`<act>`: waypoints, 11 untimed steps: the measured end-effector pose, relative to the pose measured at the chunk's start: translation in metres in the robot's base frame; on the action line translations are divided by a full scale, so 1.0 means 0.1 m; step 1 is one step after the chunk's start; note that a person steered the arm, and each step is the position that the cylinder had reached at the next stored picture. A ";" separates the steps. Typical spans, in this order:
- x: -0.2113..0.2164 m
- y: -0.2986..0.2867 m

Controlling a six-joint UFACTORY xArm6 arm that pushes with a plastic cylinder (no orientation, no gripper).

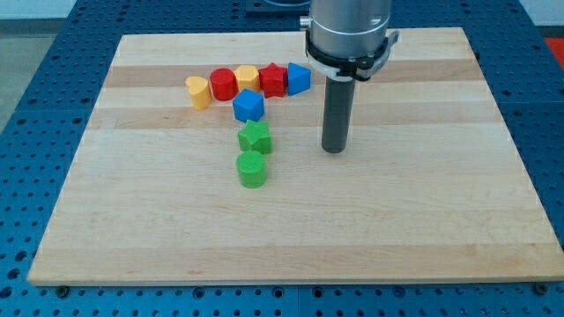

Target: Slide the green blocks downwards of the board

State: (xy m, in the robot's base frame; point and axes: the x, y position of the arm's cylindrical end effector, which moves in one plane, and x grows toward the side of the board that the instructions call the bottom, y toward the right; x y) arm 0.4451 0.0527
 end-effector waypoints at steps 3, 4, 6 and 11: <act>-0.57 -0.49; -0.58 -0.61; -0.58 -0.86; 0.06 -1.25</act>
